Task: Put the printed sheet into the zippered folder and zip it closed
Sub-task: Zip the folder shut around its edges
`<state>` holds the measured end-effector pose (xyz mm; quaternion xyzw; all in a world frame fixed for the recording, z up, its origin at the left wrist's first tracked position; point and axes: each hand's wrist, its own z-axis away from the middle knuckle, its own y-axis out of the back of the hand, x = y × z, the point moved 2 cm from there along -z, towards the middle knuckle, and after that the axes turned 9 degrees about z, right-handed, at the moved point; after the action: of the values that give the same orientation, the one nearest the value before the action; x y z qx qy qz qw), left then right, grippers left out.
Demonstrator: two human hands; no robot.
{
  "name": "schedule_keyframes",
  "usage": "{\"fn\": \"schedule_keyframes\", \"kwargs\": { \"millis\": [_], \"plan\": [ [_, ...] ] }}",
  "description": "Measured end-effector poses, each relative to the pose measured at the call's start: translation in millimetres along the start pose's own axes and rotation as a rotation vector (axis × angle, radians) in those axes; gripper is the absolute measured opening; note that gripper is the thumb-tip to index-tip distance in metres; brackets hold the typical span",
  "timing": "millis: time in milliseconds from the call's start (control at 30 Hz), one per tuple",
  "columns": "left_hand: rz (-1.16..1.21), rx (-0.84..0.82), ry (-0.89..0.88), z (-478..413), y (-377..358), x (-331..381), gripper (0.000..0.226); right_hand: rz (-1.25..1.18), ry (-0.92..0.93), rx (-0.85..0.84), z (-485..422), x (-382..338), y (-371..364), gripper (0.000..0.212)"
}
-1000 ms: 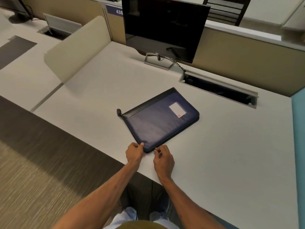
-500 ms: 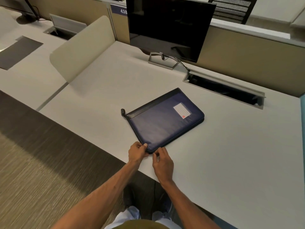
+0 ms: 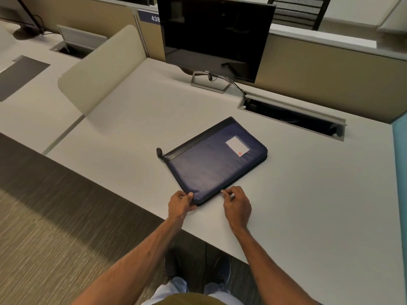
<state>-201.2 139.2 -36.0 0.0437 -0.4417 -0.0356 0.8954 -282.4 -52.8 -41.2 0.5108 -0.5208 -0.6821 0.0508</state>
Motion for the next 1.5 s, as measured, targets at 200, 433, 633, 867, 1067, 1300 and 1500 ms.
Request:
{"fn": "schedule_keyframes", "kwargs": {
  "millis": [200, 433, 633, 867, 1067, 1300, 1500],
  "plan": [
    [0.012, -0.003, 0.003, -1, 2, 1, 0.020, 0.006, -0.129, 0.062, -43, 18, 18, 0.012],
    [-0.084, 0.036, 0.001, -3, 14, 5, 0.020, 0.028, -0.310, 0.110, -101, 47, 40, 0.012],
    [-0.444, 0.292, -0.219, 12, 13, 32, 0.032, 0.030, -0.290, 0.045, -108, 53, 42, 0.010],
    [-0.680, 0.201, -0.631, 15, -44, 66, 0.036, 0.046, -0.225, -0.001, -112, 54, 46, 0.012],
    [-1.073, -0.200, -0.890, 7, -125, 83, 0.042, 0.061, -0.232, -0.023, -115, 56, 49, 0.012],
    [-1.573, -0.436, -0.975, -16, -200, 88, 0.096, 0.090, -0.263, 0.018, -112, 53, 46, 0.011],
    [-1.659, -0.544, -0.951, -32, -217, 88, 0.081, 0.095, -0.333, 0.116, -122, 65, 52, 0.012]
  ]
}}
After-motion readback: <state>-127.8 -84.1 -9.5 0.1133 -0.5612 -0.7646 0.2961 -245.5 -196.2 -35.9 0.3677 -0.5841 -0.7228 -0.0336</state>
